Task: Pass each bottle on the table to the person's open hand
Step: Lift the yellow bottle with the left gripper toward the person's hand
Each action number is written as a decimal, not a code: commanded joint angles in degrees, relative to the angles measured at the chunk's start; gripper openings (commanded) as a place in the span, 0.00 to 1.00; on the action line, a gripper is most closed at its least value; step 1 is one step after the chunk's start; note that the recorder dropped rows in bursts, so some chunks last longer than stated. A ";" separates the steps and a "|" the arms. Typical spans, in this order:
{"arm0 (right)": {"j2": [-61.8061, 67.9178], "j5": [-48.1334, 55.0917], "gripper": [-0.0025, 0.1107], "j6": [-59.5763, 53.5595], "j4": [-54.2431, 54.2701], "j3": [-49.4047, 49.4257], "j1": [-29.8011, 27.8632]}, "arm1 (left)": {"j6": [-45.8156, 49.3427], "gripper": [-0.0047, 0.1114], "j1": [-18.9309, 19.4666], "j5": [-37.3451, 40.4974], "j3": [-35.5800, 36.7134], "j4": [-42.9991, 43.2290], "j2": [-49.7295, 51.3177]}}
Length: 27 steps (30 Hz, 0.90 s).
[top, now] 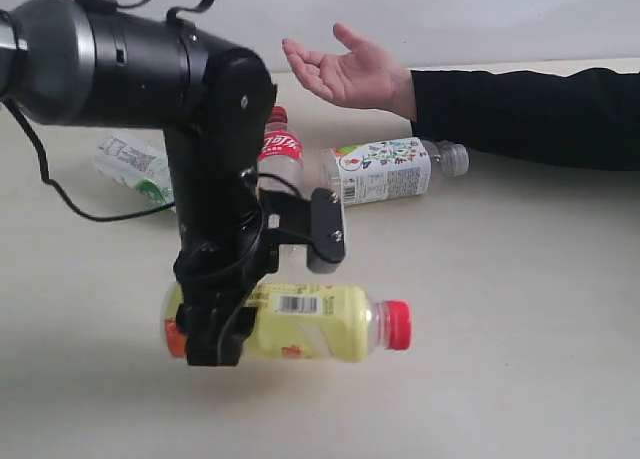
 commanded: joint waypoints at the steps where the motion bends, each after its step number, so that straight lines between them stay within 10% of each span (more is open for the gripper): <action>1: -0.39 -0.23 0.02 0.00 -0.29 0.26 -0.23 | -7.38 0.04 -2.50 0.61 -6.20 -0.16 -4.39; 12: -0.39 -0.23 0.02 0.00 -0.29 0.26 -0.23 | -54.43 0.04 -2.48 -11.64 -23.52 10.58 -1.97; 23: -0.39 -0.23 0.02 0.00 -0.29 0.26 -0.23 | -75.19 0.04 -1.70 -17.45 -38.18 9.83 7.83; 27: -0.39 -0.23 0.02 0.00 -0.29 0.26 -0.23 | -81.41 0.04 3.30 -22.41 -42.16 -2.57 12.44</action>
